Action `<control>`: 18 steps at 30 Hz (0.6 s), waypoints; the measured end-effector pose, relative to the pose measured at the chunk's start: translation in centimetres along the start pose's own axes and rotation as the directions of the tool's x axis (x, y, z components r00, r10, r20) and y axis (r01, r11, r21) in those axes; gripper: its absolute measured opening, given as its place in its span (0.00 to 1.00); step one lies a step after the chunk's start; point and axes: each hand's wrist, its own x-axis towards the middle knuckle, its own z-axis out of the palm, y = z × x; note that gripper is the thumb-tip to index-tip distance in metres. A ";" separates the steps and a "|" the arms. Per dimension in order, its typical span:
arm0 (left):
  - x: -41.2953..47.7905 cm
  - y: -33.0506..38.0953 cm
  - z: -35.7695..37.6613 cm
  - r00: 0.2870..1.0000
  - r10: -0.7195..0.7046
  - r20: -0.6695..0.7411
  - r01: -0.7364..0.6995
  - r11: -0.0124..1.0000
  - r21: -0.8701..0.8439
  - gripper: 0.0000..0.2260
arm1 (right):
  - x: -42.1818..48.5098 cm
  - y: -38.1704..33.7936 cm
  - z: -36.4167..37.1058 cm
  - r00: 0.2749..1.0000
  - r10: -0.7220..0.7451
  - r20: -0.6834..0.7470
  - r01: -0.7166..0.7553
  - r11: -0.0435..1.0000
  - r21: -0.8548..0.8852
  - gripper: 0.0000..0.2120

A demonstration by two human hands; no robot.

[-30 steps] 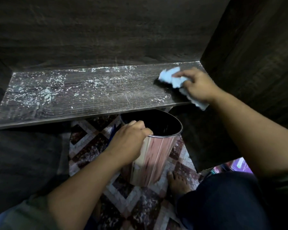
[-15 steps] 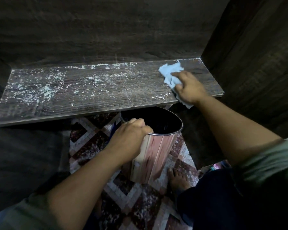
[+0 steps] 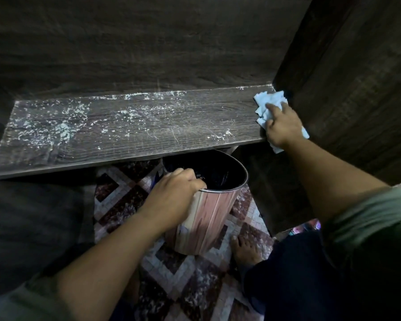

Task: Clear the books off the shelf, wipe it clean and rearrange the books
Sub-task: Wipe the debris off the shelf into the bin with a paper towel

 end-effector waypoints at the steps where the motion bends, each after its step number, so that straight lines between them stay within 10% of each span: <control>1: -0.1 0.0 0.0 1.000 -0.002 -0.002 0.002 1.000 0.005 0.15 | -0.2 -0.7 0.4 1.000 -0.014 -0.016 0.014 1.000 0.009 0.27; 18: -0.8 0.4 0.7 0.999 0.031 -0.028 -0.030 0.999 0.028 0.22 | -6.1 -6.5 -0.6 0.919 -0.352 0.177 0.264 0.884 0.385 0.23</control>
